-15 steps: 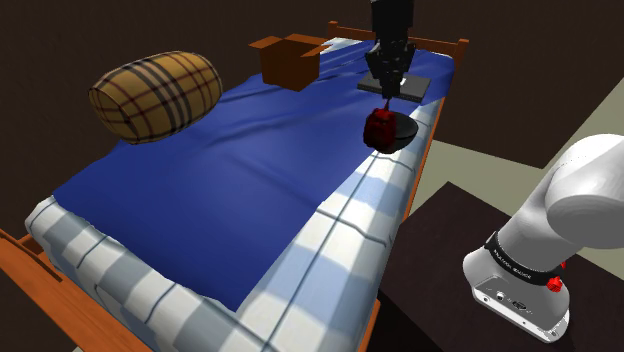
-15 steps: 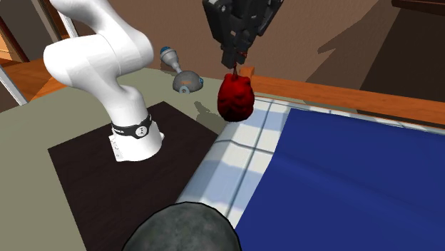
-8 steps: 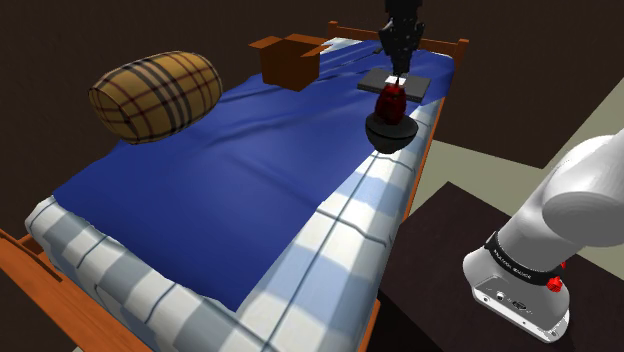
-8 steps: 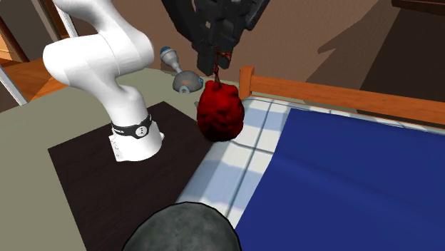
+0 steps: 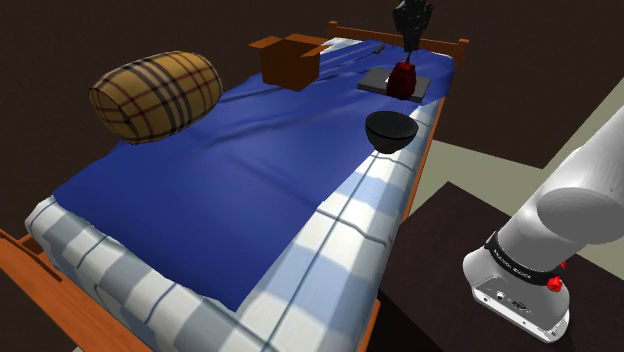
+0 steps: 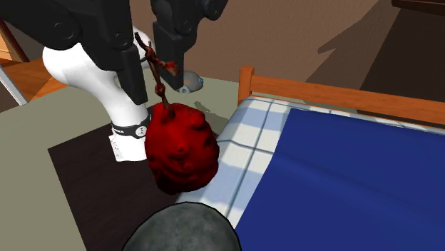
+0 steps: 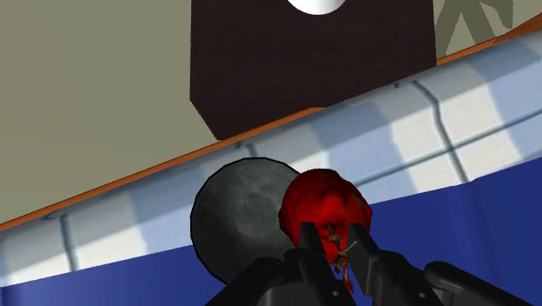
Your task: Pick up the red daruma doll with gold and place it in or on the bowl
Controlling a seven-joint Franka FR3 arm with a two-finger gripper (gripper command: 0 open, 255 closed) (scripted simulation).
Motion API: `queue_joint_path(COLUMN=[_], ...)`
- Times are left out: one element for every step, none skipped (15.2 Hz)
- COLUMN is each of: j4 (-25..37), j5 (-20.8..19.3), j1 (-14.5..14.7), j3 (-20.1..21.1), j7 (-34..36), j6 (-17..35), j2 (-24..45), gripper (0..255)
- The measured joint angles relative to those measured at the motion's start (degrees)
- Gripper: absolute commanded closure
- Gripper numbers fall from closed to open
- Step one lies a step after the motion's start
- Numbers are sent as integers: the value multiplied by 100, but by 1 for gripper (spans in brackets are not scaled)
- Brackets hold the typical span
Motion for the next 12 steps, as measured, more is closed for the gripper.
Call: queue_joint_path(j4=[200,426,688,768,788,740,681,612,531,436,342,258], j5=[-18,-36,-54,-55,-53,-53,-56,-56,-56,-58,-61,-59], j1=[-52,-120,-202,-228,-240,-246,-255,-255,-255,-253,-251,-249], j3=[-59,-132,-213,-238,-249,-253,-261,-261,-261,-259,-258,-256], j7=[-120,-267,-436,-489,-516,-527,-545,-542,-541,-536,-531,-526], j6=[-63,-115,-200,-200,-171,-106,-35,33,115,192,267,350], j2=[138,312,491,570,619,636,648,648,648,631,611,610], gripper=[255,255,255,255,255,255,255,255,255,255,255,255])
